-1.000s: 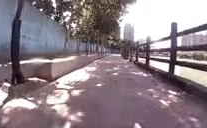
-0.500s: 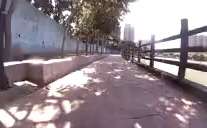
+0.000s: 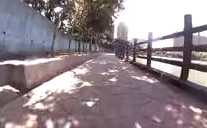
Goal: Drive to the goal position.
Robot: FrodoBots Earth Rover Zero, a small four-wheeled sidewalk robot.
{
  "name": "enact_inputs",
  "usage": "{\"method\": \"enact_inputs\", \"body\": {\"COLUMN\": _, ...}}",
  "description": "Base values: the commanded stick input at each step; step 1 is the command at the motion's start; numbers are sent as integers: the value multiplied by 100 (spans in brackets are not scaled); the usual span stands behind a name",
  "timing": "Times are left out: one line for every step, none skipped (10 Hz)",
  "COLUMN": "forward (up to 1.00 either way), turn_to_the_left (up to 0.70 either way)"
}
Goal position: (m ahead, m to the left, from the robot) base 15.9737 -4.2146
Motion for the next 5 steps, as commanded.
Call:
{"method": "enact_inputs", "body": {"forward": 70, "turn_to_the_left": 0}}
{"method": "enact_inputs", "body": {"forward": 70, "turn_to_the_left": 0}}
{"method": "enact_inputs", "body": {"forward": 70, "turn_to_the_left": 0}}
{"method": "enact_inputs", "body": {"forward": 70, "turn_to_the_left": -6}}
{"method": "enact_inputs", "body": {"forward": 70, "turn_to_the_left": -4}}
